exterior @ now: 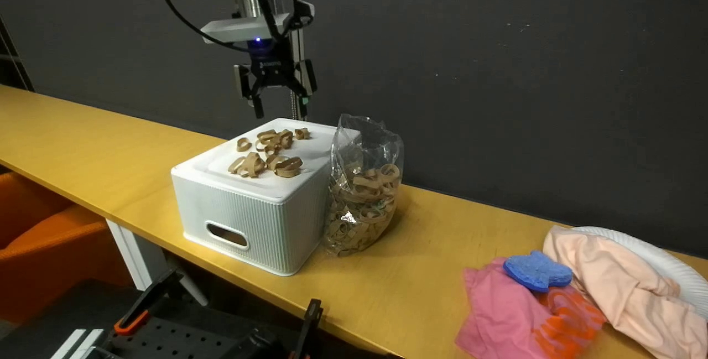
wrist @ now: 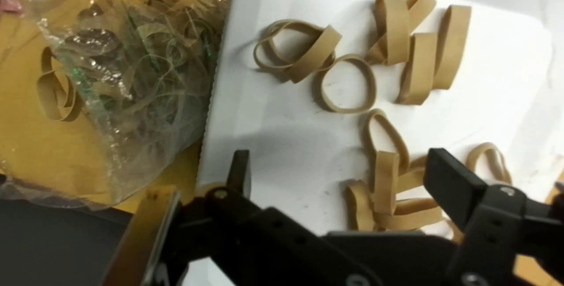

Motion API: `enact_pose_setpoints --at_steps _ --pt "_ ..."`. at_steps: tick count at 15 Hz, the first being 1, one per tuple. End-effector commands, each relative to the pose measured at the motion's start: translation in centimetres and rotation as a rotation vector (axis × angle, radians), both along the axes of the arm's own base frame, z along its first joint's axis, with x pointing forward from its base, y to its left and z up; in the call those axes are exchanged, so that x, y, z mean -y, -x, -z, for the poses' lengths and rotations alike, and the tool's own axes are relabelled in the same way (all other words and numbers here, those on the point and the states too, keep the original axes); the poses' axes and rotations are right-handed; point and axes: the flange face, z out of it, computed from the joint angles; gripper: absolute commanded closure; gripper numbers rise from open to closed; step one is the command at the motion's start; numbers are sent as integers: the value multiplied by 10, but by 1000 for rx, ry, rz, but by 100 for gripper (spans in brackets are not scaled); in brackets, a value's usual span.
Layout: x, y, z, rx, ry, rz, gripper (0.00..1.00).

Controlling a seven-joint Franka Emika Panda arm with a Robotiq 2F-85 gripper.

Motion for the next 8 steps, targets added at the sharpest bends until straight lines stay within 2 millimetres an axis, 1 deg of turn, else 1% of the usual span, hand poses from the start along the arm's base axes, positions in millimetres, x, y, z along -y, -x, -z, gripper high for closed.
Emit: enact_pose_setpoints --at_steps 1,3,4,6,8 --pt "-21 47 6 27 -45 -50 0" --pt "-28 67 17 34 -50 -62 0" --pt "-30 74 23 39 -50 -69 0" --pt "-30 79 33 40 -43 -73 0" --pt "-29 79 41 44 -34 -76 0"
